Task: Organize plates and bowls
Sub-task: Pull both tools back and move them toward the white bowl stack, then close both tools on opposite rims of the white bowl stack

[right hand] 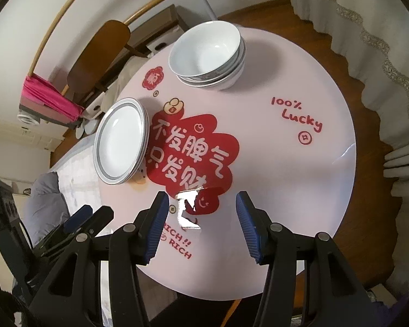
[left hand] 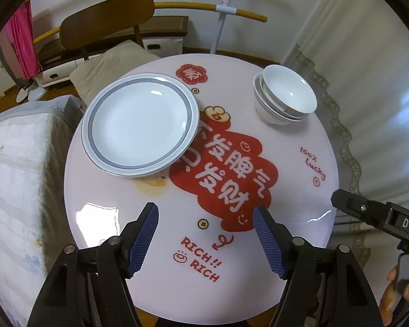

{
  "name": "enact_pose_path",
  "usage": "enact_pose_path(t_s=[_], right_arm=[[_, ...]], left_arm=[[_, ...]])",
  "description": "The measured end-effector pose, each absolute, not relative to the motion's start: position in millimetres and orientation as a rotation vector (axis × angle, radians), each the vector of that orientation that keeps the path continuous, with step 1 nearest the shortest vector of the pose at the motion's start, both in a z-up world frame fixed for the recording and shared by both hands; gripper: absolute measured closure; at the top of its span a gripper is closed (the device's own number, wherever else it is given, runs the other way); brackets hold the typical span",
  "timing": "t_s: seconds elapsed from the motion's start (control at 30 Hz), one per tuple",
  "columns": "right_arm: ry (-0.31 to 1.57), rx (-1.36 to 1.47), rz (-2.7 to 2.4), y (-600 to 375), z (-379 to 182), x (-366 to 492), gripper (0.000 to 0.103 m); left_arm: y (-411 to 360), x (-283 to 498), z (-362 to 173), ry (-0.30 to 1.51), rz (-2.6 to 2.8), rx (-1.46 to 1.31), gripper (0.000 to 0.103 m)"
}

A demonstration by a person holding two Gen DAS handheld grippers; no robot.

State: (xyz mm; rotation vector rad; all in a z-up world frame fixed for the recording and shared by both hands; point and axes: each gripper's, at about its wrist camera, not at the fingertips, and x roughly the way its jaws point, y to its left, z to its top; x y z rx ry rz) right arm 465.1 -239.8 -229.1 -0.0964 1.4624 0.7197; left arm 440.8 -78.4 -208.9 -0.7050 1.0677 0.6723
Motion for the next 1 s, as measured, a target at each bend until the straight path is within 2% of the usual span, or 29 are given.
enact_pose_path(t_s=[0.33, 0.57, 1.0], right_arm=[[1.438, -0.102, 0.690, -229, -221, 496, 0.050], [1.424, -0.081, 0.711, -221, -222, 552, 0.048], [1.511, -0.228, 0.903, -157, -276, 663, 0.047]], left_arm=[[-50, 468, -222, 1.040, 0.623, -0.765, 0.035], [-34, 495, -230, 0.996, 0.642, -0.832, 0.035], [-2, 607, -268, 0.910, 0.791, -1.007, 0.035]])
